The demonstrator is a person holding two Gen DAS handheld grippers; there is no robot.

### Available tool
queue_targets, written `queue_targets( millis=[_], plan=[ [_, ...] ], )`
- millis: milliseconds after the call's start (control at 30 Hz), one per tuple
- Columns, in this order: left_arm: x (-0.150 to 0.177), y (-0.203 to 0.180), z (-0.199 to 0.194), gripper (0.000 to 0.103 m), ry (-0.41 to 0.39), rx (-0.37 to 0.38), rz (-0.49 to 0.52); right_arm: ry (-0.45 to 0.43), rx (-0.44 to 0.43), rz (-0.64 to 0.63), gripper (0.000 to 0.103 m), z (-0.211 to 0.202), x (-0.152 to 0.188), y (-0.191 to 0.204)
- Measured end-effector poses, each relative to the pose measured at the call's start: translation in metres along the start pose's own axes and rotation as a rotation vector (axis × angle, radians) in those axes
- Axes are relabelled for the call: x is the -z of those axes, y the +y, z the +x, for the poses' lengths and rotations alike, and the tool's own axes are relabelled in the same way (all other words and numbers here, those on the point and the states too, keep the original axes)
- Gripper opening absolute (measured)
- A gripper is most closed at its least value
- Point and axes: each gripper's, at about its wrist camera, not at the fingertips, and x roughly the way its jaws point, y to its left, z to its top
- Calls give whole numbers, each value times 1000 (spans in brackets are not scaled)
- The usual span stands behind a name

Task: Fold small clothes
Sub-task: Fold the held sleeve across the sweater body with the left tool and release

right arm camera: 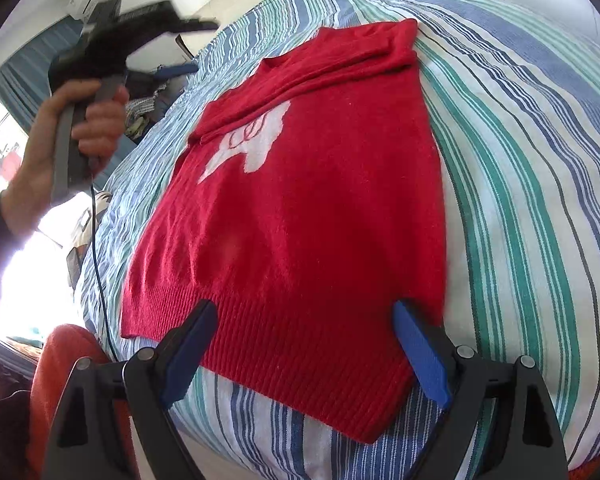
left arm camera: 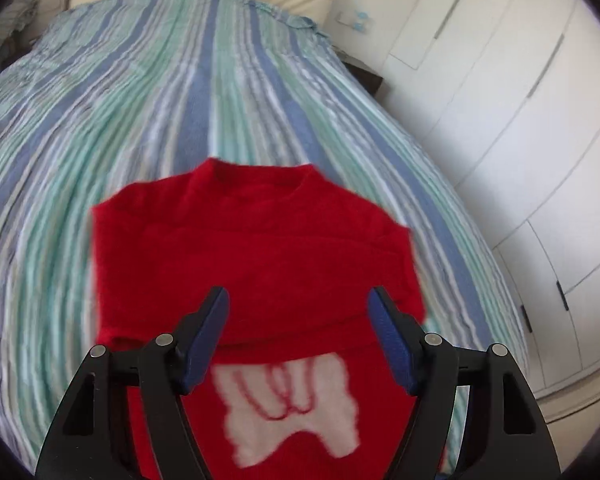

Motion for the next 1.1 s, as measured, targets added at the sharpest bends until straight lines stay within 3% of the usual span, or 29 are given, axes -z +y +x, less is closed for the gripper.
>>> queue_targets(
  millis=[100, 167, 333, 433, 467, 533, 567, 700, 833, 967, 1033, 1067, 1100],
  plan=[
    [22, 62, -22, 74, -12, -120, -28, 4, -5, 2, 88, 1, 0, -1],
    [35, 86, -29, 74, 9, -204, 39, 6, -4, 2, 89, 2, -1, -2],
    [66, 67, -9, 74, 60, -280, 372, 7, 17, -30, 93, 6, -1, 5],
    [70, 56, 18, 73, 45, -329, 460, 9, 46, -65, 94, 8, 1, 12],
    [69, 56, 29, 69, 38, -353, 455, 9, 54, -74, 94, 8, 2, 13],
    [62, 63, 44, 39, 29, -389, 401, 9, 67, -87, 94, 8, 3, 15],
    [59, 72, 47, 5, 24, -370, 346, 8, 70, -89, 94, 9, 3, 16],
    [67, 107, 36, 5, -52, -370, 157, 7, 72, -91, 94, 9, 4, 15],
    [83, 117, 35, 4, -49, -358, 130, 7, 78, -104, 95, 10, 5, 15],
    [83, 120, 34, 10, -38, -338, 102, 14, 100, -143, 97, 12, 6, 19],
    [86, 120, 28, 15, -31, -326, 88, 17, 113, -155, 97, 13, 6, 20],
    [88, 120, 22, 24, -27, -325, 78, 18, 116, -157, 97, 13, 6, 20],
    [92, 119, 16, 42, -24, -334, 70, 18, 117, -158, 97, 14, 6, 21]
  ],
)
